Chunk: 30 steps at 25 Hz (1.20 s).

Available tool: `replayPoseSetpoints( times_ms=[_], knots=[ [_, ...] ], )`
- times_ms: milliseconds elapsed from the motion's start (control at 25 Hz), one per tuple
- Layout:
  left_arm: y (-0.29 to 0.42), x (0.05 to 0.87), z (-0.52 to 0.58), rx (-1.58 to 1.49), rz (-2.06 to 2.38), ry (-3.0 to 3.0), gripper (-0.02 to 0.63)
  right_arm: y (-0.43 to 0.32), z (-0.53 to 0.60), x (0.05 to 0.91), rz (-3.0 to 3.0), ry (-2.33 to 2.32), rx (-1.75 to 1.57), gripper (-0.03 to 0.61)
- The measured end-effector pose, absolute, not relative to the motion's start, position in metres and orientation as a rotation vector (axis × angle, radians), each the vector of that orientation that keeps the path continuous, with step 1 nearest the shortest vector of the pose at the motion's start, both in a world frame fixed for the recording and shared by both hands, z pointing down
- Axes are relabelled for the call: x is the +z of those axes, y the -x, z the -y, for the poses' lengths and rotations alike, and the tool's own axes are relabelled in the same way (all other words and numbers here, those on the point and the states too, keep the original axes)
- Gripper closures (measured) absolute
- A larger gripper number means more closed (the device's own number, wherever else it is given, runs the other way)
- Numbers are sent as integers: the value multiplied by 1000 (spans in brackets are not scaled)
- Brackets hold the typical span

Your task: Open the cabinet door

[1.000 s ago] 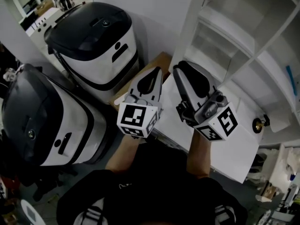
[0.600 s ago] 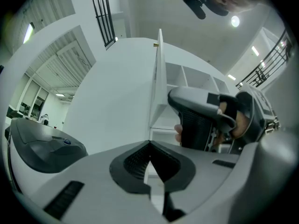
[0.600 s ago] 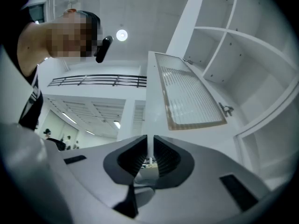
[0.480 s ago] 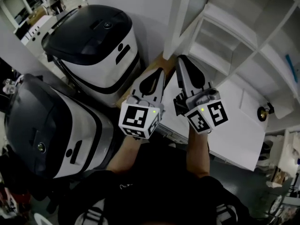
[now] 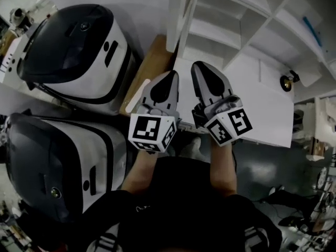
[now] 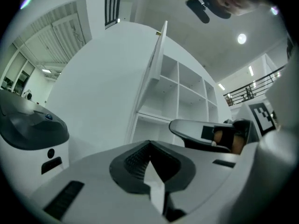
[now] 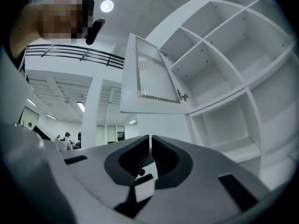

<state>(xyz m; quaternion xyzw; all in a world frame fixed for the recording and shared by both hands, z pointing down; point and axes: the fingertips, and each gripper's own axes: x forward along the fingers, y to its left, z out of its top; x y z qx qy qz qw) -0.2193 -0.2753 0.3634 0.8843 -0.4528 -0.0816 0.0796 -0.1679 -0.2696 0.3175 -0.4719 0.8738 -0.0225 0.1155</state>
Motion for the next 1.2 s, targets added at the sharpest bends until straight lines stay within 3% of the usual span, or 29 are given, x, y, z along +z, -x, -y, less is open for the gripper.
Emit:
replayPoseSetpoints(
  times_ms=[480,1000,1200],
  knots=[
    [118,383,243,-137,1195,-2685,603,58,222,356,-2482,1717,-172,545],
    [-33,405,114,-100,992,-2802,603,-111,81,406,-2239,2217,-137,560],
    [-63,400,83,-73,971,-2837,603,-144,50,403,-2189,2241,-139,560]
  ],
)
